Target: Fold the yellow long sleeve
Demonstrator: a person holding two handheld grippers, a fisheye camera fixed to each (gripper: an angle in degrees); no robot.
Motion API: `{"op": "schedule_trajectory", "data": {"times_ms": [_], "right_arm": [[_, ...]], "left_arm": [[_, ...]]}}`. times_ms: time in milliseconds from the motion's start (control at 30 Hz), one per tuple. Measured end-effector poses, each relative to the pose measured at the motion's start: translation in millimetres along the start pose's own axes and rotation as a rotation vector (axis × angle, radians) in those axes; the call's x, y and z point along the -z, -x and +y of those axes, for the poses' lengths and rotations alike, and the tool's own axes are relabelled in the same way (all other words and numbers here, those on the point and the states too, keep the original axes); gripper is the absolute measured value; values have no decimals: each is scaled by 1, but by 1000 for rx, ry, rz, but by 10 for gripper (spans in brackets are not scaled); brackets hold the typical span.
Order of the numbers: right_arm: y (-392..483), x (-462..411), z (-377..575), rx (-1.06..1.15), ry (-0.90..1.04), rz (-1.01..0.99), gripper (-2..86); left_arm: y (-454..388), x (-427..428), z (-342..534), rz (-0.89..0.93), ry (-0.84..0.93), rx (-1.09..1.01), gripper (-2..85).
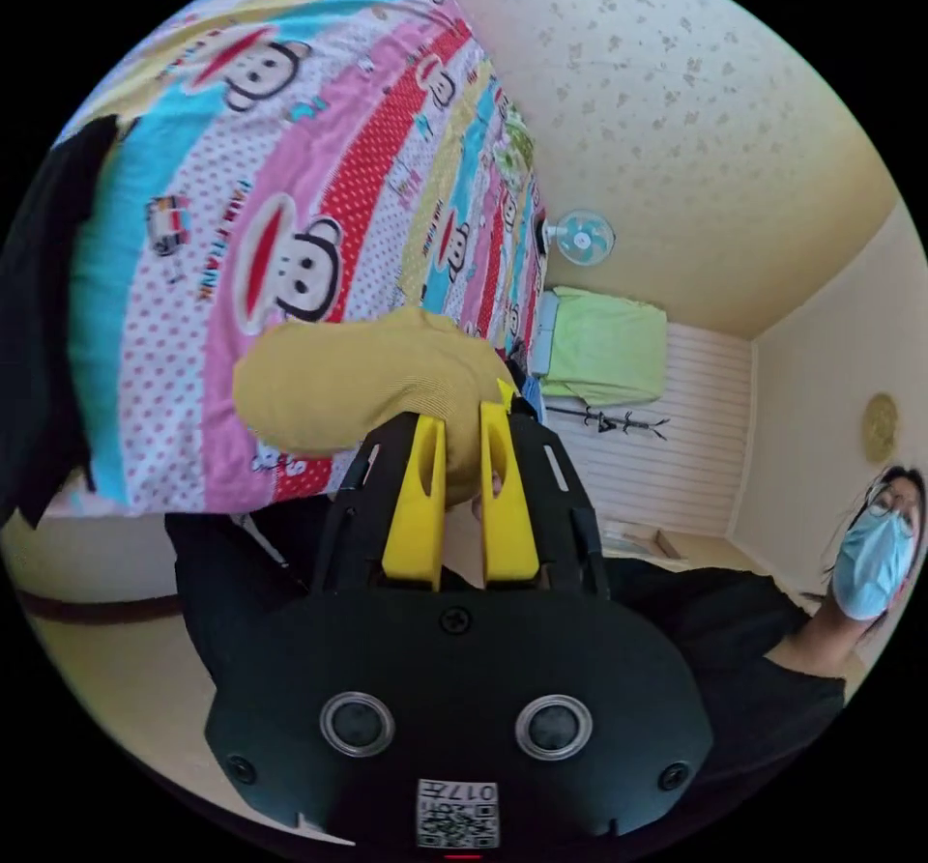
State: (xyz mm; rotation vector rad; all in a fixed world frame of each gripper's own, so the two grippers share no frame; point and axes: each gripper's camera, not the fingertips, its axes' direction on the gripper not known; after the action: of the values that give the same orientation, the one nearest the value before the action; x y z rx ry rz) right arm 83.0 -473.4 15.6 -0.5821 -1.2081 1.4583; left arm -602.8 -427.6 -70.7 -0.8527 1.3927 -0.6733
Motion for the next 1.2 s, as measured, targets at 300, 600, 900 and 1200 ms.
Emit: {"op": "schedule_trajectory", "data": {"times_ms": [300, 600, 900, 1200], "right_arm": [[47, -237, 19, 120, 307, -71, 54], [-80, -283, 56, -73, 441, 402, 45], [-22, -79, 53, 61, 291, 1090, 9], [102, 46, 169, 366, -236, 1357, 4]], "left_arm": [[4, 186, 47, -92, -343, -57, 60], [179, 107, 88, -356, -180, 436, 105], [187, 30, 115, -535, -136, 388, 2], [-3, -56, 34, -582, -377, -235, -10]]}}
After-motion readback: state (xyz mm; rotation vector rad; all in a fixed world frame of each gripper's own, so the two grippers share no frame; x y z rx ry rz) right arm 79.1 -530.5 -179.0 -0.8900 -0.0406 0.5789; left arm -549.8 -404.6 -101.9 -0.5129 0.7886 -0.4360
